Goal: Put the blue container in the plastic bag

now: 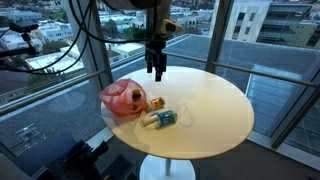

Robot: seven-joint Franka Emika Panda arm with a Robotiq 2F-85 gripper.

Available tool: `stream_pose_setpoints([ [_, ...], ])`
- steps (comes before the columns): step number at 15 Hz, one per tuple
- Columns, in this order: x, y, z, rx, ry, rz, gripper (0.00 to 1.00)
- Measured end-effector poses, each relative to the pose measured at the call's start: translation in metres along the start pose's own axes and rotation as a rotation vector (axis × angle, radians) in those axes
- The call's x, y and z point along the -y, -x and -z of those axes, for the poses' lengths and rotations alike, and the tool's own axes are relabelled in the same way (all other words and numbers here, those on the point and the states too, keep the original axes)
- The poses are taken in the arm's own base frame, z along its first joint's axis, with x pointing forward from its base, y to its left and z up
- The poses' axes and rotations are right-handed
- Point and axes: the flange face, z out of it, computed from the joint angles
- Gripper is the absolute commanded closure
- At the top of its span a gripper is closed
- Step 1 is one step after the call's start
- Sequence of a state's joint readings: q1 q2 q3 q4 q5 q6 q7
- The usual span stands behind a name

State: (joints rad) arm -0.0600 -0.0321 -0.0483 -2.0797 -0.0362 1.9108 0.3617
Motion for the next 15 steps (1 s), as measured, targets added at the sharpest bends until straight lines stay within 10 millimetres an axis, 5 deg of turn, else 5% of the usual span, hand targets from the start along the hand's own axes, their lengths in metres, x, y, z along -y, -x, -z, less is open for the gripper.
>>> stream_pose_setpoints([
  [7, -0.012, -0.017, -0.03, 0.033, 0.01, -0.033, 0.0],
  [15, -0.028, -0.057, -0.095, 0.025, 0.016, -0.086, 0.0],
])
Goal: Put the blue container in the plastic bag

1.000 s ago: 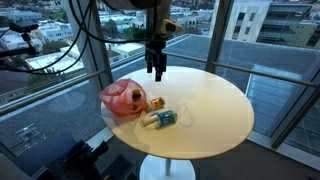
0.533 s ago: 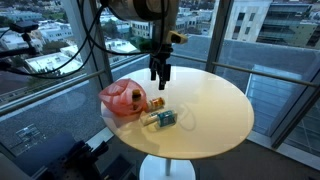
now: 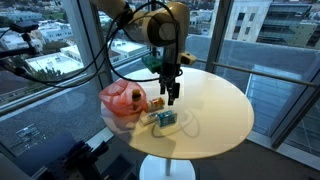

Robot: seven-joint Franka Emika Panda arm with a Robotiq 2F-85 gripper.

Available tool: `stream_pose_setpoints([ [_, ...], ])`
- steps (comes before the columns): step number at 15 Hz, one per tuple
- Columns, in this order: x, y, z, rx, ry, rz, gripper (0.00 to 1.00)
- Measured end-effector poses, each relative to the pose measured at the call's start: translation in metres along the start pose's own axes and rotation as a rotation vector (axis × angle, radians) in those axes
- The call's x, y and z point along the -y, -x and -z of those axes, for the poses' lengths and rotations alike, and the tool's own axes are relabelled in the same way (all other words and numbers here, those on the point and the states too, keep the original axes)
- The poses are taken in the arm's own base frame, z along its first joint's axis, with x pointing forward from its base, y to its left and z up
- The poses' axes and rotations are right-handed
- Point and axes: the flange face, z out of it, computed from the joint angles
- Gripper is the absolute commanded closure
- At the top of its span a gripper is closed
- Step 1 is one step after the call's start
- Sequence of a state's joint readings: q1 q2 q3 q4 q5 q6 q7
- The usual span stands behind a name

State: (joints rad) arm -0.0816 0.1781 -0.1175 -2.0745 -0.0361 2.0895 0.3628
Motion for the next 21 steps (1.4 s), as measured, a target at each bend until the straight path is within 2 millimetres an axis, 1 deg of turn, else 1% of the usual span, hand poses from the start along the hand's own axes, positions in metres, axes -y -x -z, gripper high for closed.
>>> stream_pose_setpoints([
  [5, 0.005, -0.016, -0.035, 0.006, 0.012, -0.003, 0.0],
  [9, 0.008, -0.023, -0.054, 0.023, 0.025, -0.003, 0.0],
  [15, 0.009, -0.027, -0.08, 0.057, 0.045, -0.006, 0.0],
  [16, 0.009, -0.028, -0.084, 0.061, 0.048, -0.007, 0.03],
  [17, 0.009, -0.029, -0.087, 0.065, 0.051, -0.009, 0.24],
  [18, 0.009, -0.031, -0.09, 0.068, 0.053, -0.011, 0.28],
  [19, 0.009, -0.032, -0.092, 0.07, 0.056, -0.013, 0.29],
  [21, 0.008, -0.034, -0.095, 0.072, 0.059, -0.016, 0.45],
])
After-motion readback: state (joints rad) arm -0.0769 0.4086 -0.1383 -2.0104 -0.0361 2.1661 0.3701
